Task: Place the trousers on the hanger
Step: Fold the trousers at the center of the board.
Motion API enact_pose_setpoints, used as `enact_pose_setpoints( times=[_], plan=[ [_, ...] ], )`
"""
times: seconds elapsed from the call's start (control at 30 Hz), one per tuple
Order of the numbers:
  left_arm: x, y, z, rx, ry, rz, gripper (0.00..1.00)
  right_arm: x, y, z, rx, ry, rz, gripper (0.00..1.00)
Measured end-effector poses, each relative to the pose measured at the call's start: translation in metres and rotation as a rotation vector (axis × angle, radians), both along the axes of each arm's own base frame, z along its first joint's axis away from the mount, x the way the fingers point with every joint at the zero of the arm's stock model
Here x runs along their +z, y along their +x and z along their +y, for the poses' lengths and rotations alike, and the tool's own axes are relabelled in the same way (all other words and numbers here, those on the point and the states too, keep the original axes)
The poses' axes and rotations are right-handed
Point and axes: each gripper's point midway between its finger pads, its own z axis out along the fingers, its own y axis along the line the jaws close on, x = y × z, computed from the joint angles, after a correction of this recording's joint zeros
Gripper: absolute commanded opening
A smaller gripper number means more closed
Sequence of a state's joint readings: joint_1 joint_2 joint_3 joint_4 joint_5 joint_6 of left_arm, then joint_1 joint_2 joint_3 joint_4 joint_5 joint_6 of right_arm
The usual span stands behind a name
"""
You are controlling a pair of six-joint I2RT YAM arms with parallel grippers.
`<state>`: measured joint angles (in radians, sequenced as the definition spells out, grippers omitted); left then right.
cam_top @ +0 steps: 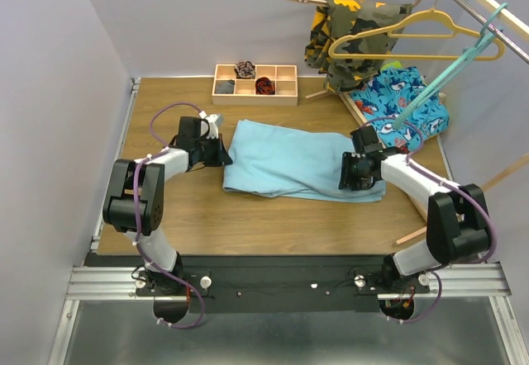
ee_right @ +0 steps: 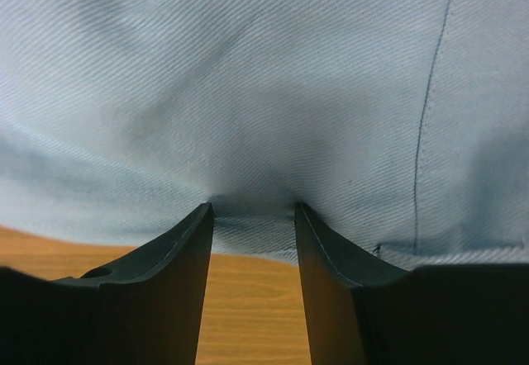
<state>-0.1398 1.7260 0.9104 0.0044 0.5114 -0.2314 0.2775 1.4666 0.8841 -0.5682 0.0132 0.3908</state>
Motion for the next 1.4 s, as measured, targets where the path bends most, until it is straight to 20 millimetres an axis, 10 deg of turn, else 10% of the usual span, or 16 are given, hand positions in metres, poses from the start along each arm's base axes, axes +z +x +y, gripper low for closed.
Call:
enact_pose_setpoints(
  times=[0.33, 0.63, 1.2, 1.4],
  plan=[
    [0.003, 0.001, 0.001, -0.046, 0.04, -0.024, 0.02, -0.025, 0.024, -0.007, -0.078, -0.076, 0.018, 0.58],
    [0.007, -0.01, 0.005, 0.006, 0.021, -0.004, 0.65, -0.02, 0.025, -0.006, -0.072, -0.068, -0.017, 0.71],
    [-0.007, -0.047, -0.001, 0.105, -0.106, 0.089, 0.63, 0.018, 0.005, 0.015, 0.05, 0.092, -0.121, 0.77],
    [-0.012, -0.045, -0.016, 0.078, -0.163, 0.101, 0.26, 0.078, -0.014, 0.042, 0.217, 0.267, -0.269, 0.77]
  ],
)
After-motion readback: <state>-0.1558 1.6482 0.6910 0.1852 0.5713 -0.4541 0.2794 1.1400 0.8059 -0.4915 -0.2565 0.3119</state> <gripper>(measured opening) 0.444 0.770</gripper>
